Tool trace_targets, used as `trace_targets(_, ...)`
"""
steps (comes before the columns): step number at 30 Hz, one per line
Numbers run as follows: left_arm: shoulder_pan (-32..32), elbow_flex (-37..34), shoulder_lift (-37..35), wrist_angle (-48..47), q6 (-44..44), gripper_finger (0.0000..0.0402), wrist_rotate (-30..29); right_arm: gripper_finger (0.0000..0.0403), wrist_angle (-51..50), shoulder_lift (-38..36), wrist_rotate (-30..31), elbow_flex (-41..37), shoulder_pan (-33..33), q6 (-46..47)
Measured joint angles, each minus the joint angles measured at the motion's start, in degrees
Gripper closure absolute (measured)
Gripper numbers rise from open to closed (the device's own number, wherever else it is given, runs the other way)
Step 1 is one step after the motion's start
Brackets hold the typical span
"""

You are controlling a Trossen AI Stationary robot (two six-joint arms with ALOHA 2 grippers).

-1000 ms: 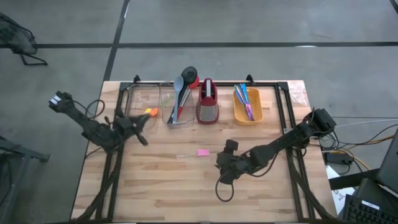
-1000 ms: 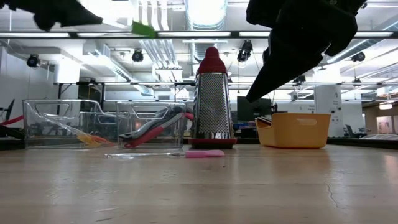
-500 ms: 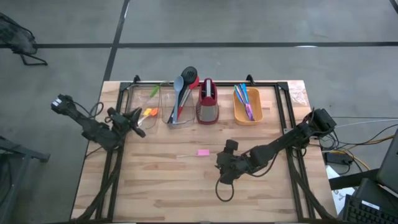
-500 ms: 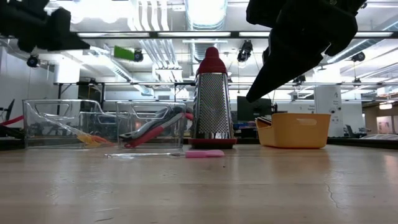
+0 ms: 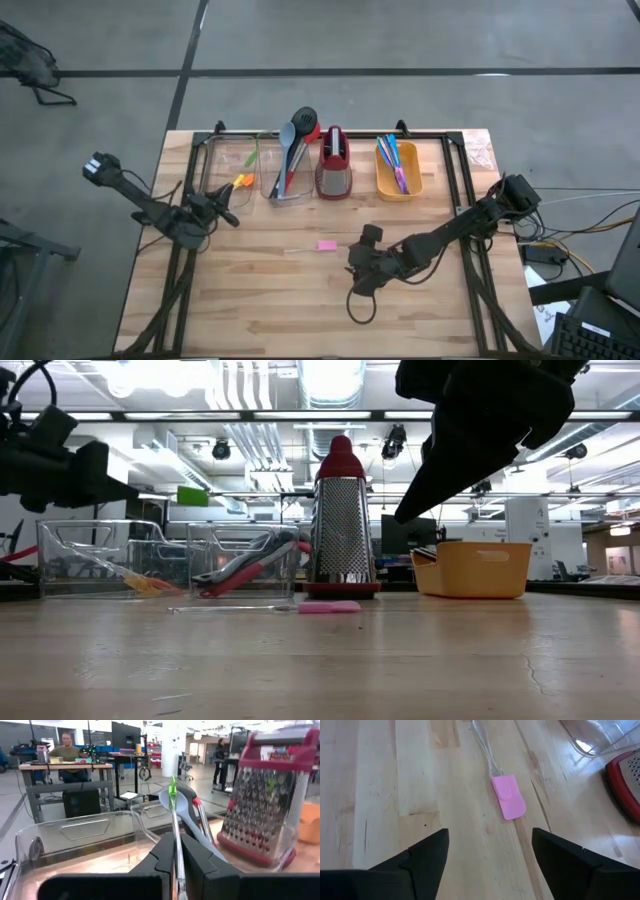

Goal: Pick & Place Kitchen Items
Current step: Put the green spatula into the left transparent bin, then put the pink spatula into the left transparent bin

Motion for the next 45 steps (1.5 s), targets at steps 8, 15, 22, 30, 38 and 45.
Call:
trace_targets(8, 1.0, 0.7, 0.4, 1.0, -1.7, 0.038, 0.5, 0.0108, 1.3, 0.0, 0.0, -0.1, 0.0, -0.1)
trace_targets(15, 2.8, 0.9, 0.3, 1.3, -0.4, 0.0373, 0.4, 0.01, 1.4, 0.0, 0.0, -0.1, 0.0, -0.2)
trace_targets(22, 7.7, 0.9, 0.2, 1.4, -0.8, 0.0358, 0.3, 0.0107, 1.4, 0.0, 0.0, -0.1, 0.0, -0.2)
trace_targets(30, 9.7, 0.9, 0.3, 1.6, -3.7, 0.0356, 0.2, 0.0135, 2.2, 0.0, 0.0, -0.2, 0.0, -0.2)
trace_targets(38, 9.7, 1.4, 0.3, 2.5, -9.1, 0.0341, 4.5, 0.016, 2.4, 0.0, 0.0, -0.4, 0.0, -0.4)
trace_targets(45, 9.7, 3.0, 0.4, 3.0, -8.1, 0.0269, 6.4, 0.0175, 2.9, 0.0, 0.0, -0.6, 0.0, -1.3)
